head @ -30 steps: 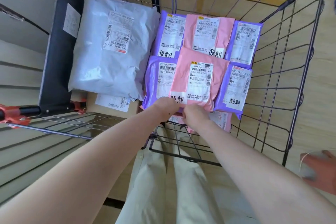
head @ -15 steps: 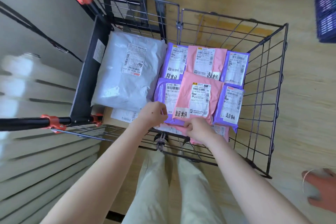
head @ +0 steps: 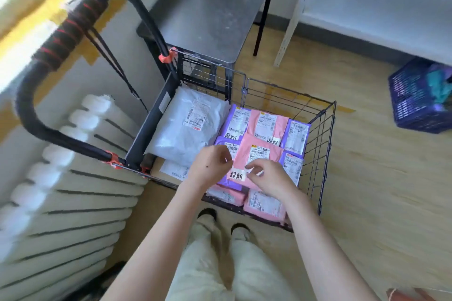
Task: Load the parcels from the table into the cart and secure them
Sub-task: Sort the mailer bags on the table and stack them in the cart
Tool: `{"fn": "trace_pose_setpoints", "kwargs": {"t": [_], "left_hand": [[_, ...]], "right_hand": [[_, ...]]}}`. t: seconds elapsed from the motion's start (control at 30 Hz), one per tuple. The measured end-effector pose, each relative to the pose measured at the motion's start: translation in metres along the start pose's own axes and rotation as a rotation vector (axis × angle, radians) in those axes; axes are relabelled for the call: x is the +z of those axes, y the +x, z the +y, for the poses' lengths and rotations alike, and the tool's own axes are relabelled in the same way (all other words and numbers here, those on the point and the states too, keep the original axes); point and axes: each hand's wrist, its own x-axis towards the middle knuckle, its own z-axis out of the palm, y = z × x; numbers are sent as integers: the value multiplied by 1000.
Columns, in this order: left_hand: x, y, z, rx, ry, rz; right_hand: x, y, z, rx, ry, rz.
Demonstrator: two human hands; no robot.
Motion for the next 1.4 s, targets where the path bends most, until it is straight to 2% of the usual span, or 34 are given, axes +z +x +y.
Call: {"fn": "trace_pose_setpoints", "kwargs": {"t": [0.17,0.37,0.7,1.1,1.4], "left_hand": [[-32,-46,28,-48,-54,197],[-59,-111,47,-132,-110,508],[-82,-219,47,-302,-146,803],[-82,-375,26,-464,-137,1094],[-34,-524,21,-633,-199,1223]], "right_hand": [[-25,-23,-31,-160,-70,-17],[-38,-45,-75,-391,-197,-104],[-27,-88,-140,-651,-289,-208],[54,-195,-200,-990,-325,-352],[127,-312,-187,-1136,-399,-468]]}}
